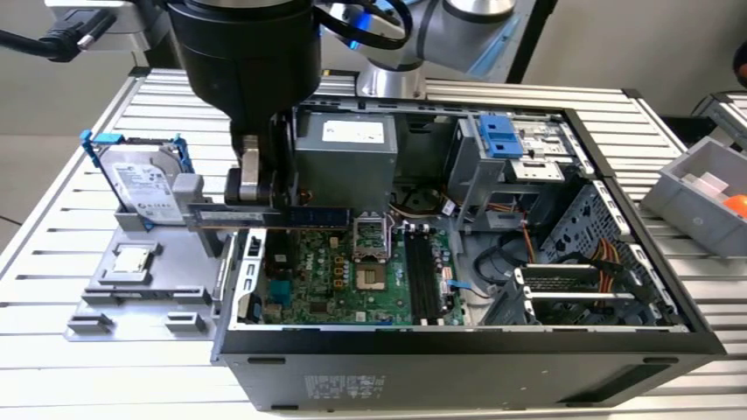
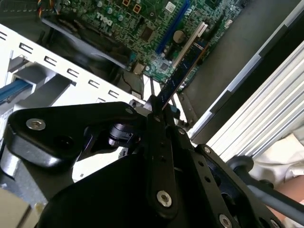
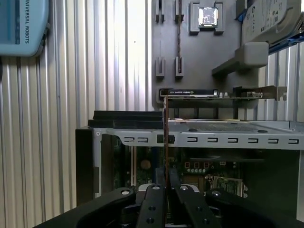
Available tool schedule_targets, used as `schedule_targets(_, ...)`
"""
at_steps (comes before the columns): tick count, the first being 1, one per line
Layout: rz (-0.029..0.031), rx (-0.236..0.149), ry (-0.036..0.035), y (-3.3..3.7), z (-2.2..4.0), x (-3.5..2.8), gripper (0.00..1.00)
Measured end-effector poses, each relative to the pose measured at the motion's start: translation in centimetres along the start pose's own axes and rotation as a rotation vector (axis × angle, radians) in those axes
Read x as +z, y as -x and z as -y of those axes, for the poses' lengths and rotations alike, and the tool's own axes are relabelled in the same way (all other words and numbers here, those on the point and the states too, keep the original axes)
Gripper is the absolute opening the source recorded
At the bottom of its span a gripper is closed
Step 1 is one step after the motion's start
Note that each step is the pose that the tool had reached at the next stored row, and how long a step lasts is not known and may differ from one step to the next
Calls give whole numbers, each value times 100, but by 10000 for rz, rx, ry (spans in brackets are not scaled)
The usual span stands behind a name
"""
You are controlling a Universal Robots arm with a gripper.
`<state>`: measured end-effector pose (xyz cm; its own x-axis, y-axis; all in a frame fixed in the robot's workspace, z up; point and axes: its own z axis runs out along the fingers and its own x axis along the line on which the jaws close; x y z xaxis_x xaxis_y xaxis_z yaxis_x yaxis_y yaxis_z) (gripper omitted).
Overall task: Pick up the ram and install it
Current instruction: 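Pick up the ram and move it above insertion slot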
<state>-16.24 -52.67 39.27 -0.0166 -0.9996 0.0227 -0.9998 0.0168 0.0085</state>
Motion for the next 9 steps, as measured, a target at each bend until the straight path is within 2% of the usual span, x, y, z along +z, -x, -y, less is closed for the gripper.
schedule_targets(9, 0, -1, 0, 5, 76, -1, 0)
